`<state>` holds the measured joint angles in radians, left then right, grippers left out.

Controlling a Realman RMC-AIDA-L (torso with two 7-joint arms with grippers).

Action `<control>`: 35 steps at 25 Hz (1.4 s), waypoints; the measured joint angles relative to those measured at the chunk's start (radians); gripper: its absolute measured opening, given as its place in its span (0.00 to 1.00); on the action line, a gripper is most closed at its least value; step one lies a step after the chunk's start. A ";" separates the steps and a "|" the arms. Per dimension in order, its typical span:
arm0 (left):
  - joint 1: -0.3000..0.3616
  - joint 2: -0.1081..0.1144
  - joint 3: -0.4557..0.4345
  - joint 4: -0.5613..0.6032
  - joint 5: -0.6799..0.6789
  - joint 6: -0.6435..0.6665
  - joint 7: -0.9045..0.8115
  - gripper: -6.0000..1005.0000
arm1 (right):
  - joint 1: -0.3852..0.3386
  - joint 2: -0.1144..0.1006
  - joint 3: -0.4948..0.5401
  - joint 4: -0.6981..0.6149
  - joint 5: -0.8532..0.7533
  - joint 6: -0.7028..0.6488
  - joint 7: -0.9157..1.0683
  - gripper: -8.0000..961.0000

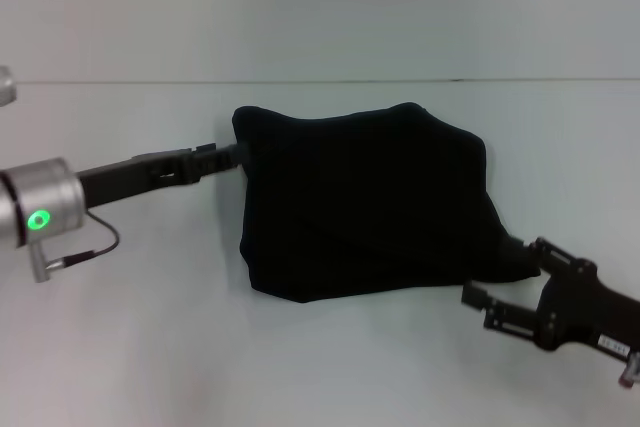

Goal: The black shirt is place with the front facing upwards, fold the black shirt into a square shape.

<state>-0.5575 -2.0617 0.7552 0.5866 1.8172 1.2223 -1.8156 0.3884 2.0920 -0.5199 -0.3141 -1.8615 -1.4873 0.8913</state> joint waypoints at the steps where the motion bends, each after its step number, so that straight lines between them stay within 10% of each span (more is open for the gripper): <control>1: 0.008 0.000 -0.001 0.014 0.000 0.026 0.031 0.53 | 0.003 0.000 0.014 -0.001 0.000 0.006 0.000 0.98; 14: 0.130 -0.043 0.029 0.061 0.062 0.316 0.587 0.95 | -0.003 -0.005 0.069 -0.037 -0.036 0.018 -0.030 0.98; 35: 0.138 -0.042 0.026 0.056 0.141 0.247 0.567 0.94 | -0.015 -0.001 0.069 -0.025 -0.109 0.083 -0.035 0.98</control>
<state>-0.4197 -2.1041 0.7811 0.6428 1.9587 1.4694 -1.2490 0.3735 2.0908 -0.4508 -0.3396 -1.9710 -1.4047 0.8559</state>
